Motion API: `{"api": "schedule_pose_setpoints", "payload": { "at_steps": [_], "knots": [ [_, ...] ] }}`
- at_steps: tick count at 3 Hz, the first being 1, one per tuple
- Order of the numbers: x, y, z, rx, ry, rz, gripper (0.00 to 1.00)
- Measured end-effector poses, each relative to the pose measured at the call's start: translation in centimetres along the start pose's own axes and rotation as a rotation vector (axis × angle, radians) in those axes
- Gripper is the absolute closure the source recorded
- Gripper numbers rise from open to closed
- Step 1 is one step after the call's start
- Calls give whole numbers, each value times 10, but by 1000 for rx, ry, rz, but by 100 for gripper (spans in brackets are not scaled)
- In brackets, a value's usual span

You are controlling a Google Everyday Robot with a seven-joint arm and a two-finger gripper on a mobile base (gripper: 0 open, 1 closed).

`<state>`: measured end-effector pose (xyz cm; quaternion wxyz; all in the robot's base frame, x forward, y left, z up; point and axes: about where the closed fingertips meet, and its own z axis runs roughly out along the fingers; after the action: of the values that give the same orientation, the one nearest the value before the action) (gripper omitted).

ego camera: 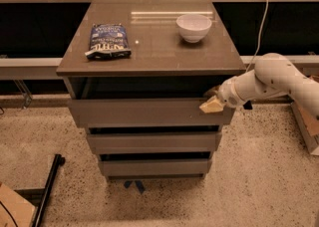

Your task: Open top drawer

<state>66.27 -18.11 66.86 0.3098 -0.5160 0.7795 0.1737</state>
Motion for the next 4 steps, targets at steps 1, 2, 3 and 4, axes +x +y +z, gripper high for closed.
{"api": "schedule_pose_setpoints", "payload": {
  "at_steps": [1, 2, 3, 4],
  "knots": [
    [4, 13, 2, -40, 20, 8, 29],
    [3, 12, 0, -40, 20, 8, 5],
    [25, 49, -4, -131, 63, 65, 0],
    [22, 48, -7, -131, 63, 65, 0]
  ]
}}
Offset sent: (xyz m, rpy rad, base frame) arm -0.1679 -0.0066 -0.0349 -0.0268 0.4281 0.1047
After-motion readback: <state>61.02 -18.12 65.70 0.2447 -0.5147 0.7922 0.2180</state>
